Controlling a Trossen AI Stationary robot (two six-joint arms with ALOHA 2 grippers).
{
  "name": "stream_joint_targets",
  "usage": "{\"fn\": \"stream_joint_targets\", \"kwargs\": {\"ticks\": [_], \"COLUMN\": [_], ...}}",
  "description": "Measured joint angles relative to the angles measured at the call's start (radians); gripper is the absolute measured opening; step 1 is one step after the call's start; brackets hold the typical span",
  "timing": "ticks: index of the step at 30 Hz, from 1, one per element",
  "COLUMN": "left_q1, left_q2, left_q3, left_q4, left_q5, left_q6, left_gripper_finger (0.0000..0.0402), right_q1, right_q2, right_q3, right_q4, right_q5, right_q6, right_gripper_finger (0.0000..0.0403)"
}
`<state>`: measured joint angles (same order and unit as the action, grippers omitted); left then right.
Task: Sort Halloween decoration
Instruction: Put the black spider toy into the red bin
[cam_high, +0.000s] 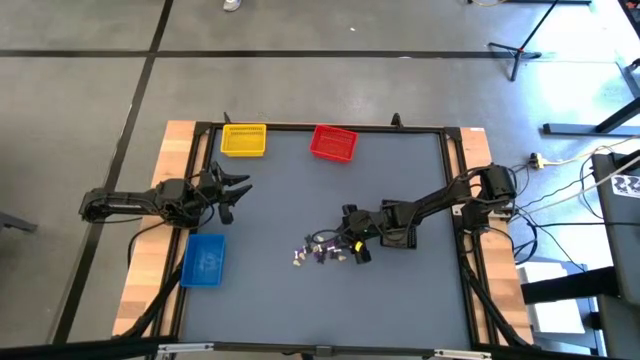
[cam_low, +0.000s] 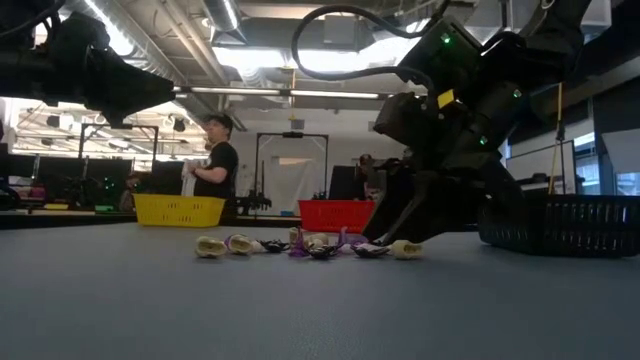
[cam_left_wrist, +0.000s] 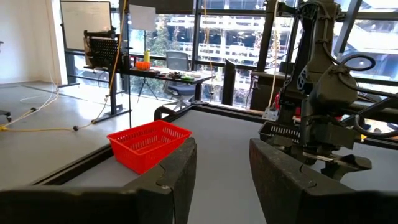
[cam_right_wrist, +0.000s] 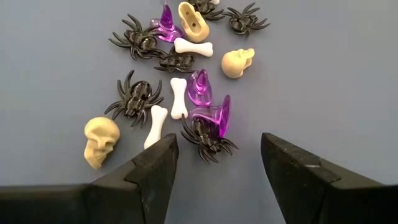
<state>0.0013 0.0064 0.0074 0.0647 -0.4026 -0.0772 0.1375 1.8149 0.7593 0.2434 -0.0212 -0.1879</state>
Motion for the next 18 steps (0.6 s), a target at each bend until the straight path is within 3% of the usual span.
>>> {"fn": "stream_joint_targets", "kwargs": {"ticks": [11, 18], "left_q1": [0.0, 0.0], "left_q2": [0.0, 0.0], "left_q3": [0.0, 0.0], "left_q4": [0.0, 0.0], "left_q5": [0.0, 0.0], "left_q6": [0.0, 0.0], "left_gripper_finger": [0.0142, 0.0142], "right_q1": [0.001, 0.001], "right_q2": [0.002, 0.002], "right_q3": [-0.001, -0.002], "right_q4": [-0.004, -0.004], "right_q5": [-0.007, -0.007], "right_q6": [0.0, 0.0], "right_gripper_finger": [0.0154, 0.0132]}}
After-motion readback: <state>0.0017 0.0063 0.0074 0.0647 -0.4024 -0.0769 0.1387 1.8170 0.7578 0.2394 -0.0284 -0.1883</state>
